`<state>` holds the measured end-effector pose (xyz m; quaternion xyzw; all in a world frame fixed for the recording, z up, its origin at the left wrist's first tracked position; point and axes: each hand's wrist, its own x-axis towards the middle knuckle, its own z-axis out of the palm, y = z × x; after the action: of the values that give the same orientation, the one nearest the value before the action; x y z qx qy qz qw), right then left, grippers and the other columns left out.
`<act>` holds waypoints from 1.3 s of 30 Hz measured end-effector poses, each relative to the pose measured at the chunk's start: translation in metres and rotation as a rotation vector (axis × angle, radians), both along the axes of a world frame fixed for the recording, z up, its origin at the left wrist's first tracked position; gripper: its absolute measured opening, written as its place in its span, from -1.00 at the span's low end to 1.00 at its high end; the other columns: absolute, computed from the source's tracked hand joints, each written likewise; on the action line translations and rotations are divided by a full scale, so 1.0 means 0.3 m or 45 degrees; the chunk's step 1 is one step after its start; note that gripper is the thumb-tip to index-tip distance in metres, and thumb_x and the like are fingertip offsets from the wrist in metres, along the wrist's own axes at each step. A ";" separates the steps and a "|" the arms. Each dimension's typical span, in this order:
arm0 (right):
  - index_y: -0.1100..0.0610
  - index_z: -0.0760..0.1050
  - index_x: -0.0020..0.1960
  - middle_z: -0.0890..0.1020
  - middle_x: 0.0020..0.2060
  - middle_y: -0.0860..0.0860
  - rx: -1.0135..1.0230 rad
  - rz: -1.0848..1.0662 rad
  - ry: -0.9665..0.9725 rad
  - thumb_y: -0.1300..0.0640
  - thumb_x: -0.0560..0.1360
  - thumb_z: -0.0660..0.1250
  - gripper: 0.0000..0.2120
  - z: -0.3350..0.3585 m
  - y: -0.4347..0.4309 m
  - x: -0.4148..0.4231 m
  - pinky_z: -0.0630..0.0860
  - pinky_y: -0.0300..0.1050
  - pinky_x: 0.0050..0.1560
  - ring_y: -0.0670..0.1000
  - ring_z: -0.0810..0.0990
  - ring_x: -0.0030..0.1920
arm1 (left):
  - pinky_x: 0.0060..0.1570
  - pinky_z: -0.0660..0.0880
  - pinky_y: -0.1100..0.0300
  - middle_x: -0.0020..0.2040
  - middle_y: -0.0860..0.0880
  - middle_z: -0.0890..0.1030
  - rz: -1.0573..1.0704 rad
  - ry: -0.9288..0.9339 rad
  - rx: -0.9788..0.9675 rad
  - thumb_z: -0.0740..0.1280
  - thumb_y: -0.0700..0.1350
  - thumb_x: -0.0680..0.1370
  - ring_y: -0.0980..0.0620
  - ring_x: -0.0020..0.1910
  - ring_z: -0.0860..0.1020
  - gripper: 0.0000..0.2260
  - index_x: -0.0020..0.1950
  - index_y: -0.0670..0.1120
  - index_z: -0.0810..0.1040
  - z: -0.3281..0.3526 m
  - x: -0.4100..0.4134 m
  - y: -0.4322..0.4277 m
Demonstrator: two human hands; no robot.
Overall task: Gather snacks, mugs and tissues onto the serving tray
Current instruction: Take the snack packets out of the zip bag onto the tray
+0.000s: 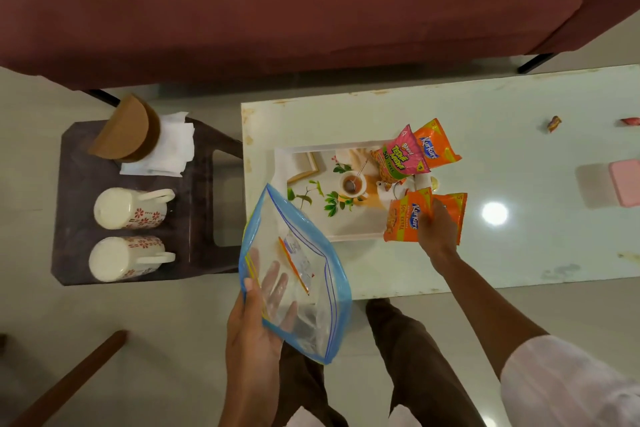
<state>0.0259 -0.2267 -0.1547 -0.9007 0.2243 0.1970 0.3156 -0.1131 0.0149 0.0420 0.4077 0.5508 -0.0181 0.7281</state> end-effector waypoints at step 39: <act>0.10 0.33 -0.27 0.51 -0.13 0.05 -0.178 0.829 0.351 0.24 0.59 0.19 -0.74 0.399 0.620 -0.330 0.48 -0.10 0.00 0.05 0.59 0.04 | 0.43 0.35 -0.08 0.23 -0.06 0.61 -0.411 0.087 0.057 0.14 0.09 0.58 -0.09 0.35 0.51 -0.70 0.22 0.03 0.52 0.051 -0.108 0.019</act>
<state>-0.0731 -0.0408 -0.0351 -0.9094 -0.0208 0.3909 0.1406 -0.1456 0.0206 0.0573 0.5059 0.5030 -0.1364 0.6873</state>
